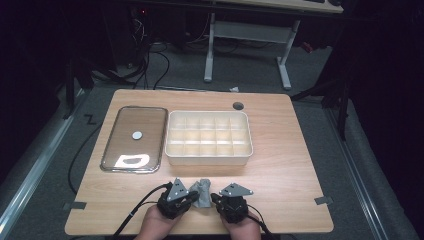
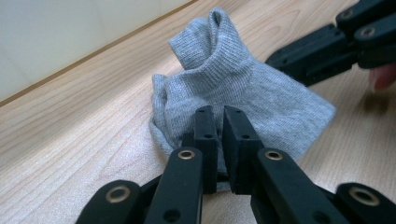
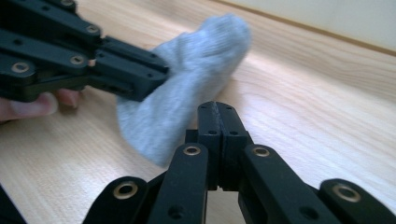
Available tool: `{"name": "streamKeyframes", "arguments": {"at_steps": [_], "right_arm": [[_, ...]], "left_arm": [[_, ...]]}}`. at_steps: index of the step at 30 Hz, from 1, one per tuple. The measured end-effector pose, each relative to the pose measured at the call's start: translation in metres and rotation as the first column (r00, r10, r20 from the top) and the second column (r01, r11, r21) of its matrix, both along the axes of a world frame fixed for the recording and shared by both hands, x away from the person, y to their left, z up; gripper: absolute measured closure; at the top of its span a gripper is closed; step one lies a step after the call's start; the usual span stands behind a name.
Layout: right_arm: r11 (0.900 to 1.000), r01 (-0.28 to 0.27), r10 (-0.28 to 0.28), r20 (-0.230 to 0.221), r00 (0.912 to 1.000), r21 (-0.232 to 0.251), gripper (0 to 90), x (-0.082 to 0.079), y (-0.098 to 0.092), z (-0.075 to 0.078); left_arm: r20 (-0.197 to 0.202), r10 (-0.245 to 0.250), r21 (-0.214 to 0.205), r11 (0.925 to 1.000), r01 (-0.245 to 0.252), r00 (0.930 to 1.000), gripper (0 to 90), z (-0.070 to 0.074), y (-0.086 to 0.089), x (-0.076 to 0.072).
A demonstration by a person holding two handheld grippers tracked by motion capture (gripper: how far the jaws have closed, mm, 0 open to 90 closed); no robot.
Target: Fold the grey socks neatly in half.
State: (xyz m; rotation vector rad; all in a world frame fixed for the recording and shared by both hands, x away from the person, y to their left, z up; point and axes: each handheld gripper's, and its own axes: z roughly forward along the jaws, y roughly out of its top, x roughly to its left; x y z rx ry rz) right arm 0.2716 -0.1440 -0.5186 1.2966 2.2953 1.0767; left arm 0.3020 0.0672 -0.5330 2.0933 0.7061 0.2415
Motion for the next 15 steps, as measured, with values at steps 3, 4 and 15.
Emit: {"name": "streamKeyframes", "arguments": {"at_steps": [3, 4, 15], "right_arm": [[0.9998, -0.019, 0.019, 0.012, 0.9997, -0.006, 90.0, -0.001, 0.008, -0.001], [0.9997, -0.022, 0.022, 0.025, 0.9994, -0.007, 90.0, -0.001, 0.01, 0.0], [0.9986, -0.052, 0.052, 0.072, 0.996, -0.011, 90.0, 0.001, 0.026, 0.009]], "left_arm": [[0.004, 0.001, 0.003, 1.0, -0.001, 1.0, 84.4, 0.0, 0.0, 0.0], [0.003, 0.001, 0.002, 1.0, -0.001, 1.0, 84.4, 0.0, 0.0, 0.0], [0.018, 0.006, 0.014, 0.9999, -0.006, 0.9998, 84.6, 0.0, -0.001, -0.002]]}}
